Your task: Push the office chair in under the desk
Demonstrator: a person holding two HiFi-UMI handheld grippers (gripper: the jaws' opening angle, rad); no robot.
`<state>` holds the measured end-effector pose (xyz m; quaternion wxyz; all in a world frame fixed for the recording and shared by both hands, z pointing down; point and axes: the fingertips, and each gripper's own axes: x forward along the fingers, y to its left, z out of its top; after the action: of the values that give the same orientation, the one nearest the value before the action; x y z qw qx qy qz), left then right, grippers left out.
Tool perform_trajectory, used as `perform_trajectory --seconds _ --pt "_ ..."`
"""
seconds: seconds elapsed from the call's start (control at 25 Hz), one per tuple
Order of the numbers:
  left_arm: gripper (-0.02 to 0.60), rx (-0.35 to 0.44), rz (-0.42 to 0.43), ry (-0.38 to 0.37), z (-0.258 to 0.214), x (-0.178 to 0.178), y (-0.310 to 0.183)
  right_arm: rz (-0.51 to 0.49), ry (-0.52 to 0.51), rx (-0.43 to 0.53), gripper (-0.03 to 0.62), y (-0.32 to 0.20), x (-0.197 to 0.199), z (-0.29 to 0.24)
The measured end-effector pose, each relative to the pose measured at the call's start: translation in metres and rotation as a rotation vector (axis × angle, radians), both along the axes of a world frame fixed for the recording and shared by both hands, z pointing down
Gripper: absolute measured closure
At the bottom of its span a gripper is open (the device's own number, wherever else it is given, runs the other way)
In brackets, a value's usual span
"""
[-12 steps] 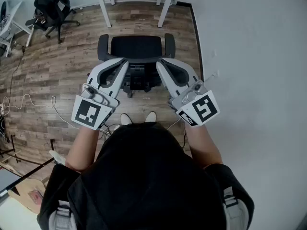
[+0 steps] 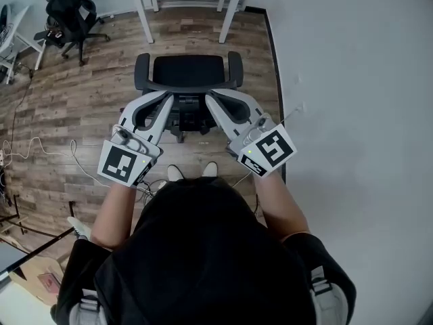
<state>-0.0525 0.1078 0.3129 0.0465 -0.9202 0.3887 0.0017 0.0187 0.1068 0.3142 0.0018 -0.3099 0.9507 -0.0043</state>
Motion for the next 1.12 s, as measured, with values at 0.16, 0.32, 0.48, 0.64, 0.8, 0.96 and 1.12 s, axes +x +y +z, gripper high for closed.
perform_trajectory --seconds 0.16,0.32,0.48,0.64,0.8,0.96,1.12 --pt "0.574 -0.03 -0.008 -0.009 0.012 -0.003 -0.002 -0.012 0.015 -0.021 0.591 0.001 -0.004 0.011" --pt "0.569 -0.051 -0.014 -0.017 0.021 -0.008 -0.003 -0.025 0.033 -0.044 0.591 0.002 -0.004 0.021" --pt "0.554 -0.056 -0.002 -0.07 0.032 -0.013 -0.001 -0.027 0.111 -0.088 0.588 0.002 0.001 0.043" --pt "0.528 -0.066 0.01 -0.185 0.056 -0.021 0.001 -0.025 0.211 -0.125 0.579 0.0 0.013 0.071" --pt "0.489 -0.12 0.036 -0.266 0.088 -0.03 -0.001 -0.044 0.262 -0.166 0.554 0.0 0.023 0.09" --pt "0.454 -0.154 0.055 -0.326 0.109 -0.04 -0.005 -0.063 0.344 -0.196 0.528 0.0 0.029 0.108" --pt "0.422 -0.2 0.107 -0.422 0.138 -0.041 -0.007 -0.123 0.449 -0.228 0.469 0.003 0.031 0.135"
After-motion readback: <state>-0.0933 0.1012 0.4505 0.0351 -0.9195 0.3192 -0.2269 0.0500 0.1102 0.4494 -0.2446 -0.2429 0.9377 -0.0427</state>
